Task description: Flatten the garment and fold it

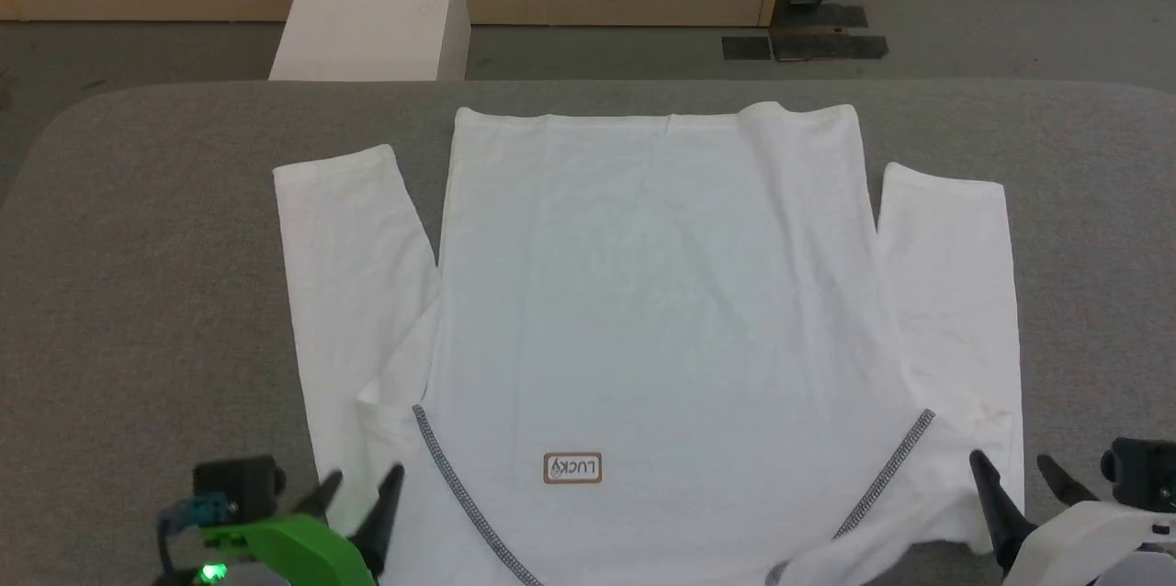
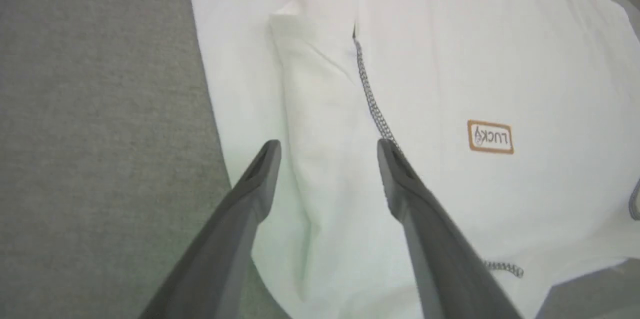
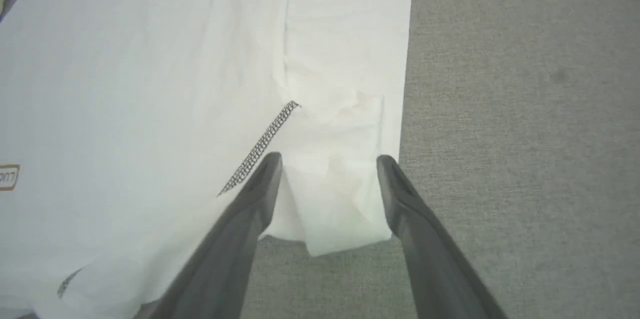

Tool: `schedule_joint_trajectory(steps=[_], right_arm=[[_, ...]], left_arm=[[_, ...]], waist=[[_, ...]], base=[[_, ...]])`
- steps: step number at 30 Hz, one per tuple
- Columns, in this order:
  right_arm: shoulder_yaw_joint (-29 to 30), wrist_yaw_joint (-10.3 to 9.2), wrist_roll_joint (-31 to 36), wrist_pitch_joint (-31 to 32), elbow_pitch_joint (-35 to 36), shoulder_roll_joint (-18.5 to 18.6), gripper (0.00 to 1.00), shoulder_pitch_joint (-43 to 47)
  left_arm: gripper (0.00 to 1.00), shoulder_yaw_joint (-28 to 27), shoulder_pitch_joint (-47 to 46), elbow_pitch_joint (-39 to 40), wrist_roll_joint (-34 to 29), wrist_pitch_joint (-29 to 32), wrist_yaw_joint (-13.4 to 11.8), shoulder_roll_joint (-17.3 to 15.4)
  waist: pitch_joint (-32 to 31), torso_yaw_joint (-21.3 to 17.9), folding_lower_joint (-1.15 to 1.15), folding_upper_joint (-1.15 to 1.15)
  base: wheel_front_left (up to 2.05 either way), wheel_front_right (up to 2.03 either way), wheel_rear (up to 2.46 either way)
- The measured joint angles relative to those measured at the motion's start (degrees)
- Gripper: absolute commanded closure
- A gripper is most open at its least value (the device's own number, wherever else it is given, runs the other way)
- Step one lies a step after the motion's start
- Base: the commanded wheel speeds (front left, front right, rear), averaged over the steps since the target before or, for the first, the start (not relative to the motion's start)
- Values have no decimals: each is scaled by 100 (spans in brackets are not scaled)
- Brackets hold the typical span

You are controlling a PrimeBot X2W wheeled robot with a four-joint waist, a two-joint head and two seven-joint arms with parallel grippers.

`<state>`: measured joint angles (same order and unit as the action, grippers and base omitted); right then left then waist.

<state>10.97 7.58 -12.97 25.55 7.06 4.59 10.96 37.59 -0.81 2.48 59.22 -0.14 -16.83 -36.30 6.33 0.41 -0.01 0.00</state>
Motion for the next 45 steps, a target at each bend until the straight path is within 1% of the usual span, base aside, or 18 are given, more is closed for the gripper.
schedule_joint_trajectory(steps=[3, 7, 11, 15, 18, 19, 24, 26, 27, 31, 36, 39, 42, 43, 44, 45], right_arm=[[-119, 0, -75, -644, 136, -5, 0, -26], [-208, 0, -89, -1311, 181, -4, 0, -142], [-244, 0, -62, -1747, 225, 23, 0, -368], [-372, 0, 4, -2085, 240, 53, 0, -761], [-511, 0, 52, -2227, 210, 56, 0, -1078], [-591, 0, 53, -2275, 190, 56, 0, -1233], [-849, 0, 93, -2452, 101, 49, 0, -1756], [-907, 0, 93, -2514, 81, 45, 0, -1894], [-942, 0, 93, -2564, 69, 42, 0, -1985], [-1006, 0, 94, -2696, 15, 23, 0, -2165], [-1112, 0, 97, -2820, -27, -18, 0, -2297], [-1163, 0, 104, -2863, -38, -27, 0, -2339], [-1204, 0, 137, -2867, -46, -38, 0, -2364], [-1216, 0, 144, -2867, -51, -44, 0, -2373], [-1222, 0, 144, -2867, -52, -47, 0, -2382], [-1225, 0, 144, -2867, -53, -48, 0, -2385]], left_arm=[[0, -257, -277, -56, -330, -576, 14, -34], [0, -538, -674, -271, -617, -1076, 57, -108], [0, -773, -1176, -582, -836, -1233, 107, -220], [0, -929, -1868, -896, -1011, -1151, 140, -383], [0, -1011, -2356, -1173, -1048, -891, 160, -506], [0, -1036, -2579, -1332, -1047, -717, 176, -582], [0, -1161, -3377, -1915, -865, 43, 382, -865], [0, -1218, -3614, -2071, -745, 332, 414, -956], [0, -1238, -3780, -2176, -681, 577, 426, -1033], [0, -1271, -4136, -2369, -555, 1188, 409, -1168], [0, -1308, -4213, -2472, -244, 1927, 183, -1251], [0, -1338, -4209, -2448, -143, 2171, -33, -1293], [0, -1429, -4206, -2361, 71, 2615, -280, -1432], [5, -1447, -4208, -2287, 127, 2770, -345, -1494], [53, -1463, -4208, -2204, 188, 2919, -378, -1549], [99, -1485, -4208, -2146, 261, 3025, -400, -1579]], waist=[[36, -51, 0, 0], [147, -122, 0, 0], [309, -206, 0, 0], [575, -304, 0, 0], [797, -372, 1, 0], [911, -406, 1, 0], [1394, -563, 1, 0], [1556, -622, 1, 0], [1679, -670, 1, 0], [2018, -816, 1, 0], [2369, -1031, 2, 0], [2517, -1152, 1, 0], [2623, -1246, 1, 0], [2652, -1269, 1, 0], [2675, -1287, 1, 0], [2688, -1296, 1, 0]], base=[[0, 0, 0], [0, 0, 0], [0, 0, 0], [0, 0, 0], [0, 0, 0], [0, 0, 0], [0, 0, 0], [0, 0, 0], [0, 0, 0], [0, 0, 0], [0, 0, 0], [0, 0, 0], [0, 0, 0], [0, 0, 0], [0, 0, 0], [0, 0, 0]])
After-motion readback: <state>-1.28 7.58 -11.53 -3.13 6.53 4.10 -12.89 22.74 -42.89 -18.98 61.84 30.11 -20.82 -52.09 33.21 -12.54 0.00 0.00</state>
